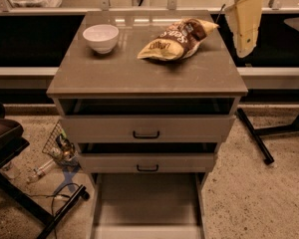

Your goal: Place brown chip bag into bottom drawer

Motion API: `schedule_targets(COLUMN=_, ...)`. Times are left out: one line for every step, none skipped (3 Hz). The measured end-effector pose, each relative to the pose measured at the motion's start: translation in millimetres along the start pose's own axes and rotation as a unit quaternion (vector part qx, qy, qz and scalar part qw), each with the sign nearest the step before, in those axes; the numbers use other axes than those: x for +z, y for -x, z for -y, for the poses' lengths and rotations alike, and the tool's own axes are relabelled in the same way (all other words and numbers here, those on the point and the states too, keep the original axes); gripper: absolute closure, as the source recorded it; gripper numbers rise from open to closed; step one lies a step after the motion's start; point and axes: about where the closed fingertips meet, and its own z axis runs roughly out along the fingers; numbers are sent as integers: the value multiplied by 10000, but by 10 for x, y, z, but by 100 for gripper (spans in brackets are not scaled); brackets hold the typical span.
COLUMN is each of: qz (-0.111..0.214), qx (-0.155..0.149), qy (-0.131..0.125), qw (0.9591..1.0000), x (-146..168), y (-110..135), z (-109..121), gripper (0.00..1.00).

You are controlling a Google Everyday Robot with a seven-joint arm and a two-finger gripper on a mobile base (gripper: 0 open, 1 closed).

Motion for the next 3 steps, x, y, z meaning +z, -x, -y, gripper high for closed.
schedule_targets(qz=0, qx=0, qy=0, qw=10000, x=0, y=0, z=0, gripper=0)
schedule_targets(qz=5, qx=-357, qy=-72, qw=9993, x=301, y=79, z=276, gripper=0)
schedule_targets(qz=83, qx=-622, qy=-72, qw=9980, x=902, y=46, z=633, gripper=0)
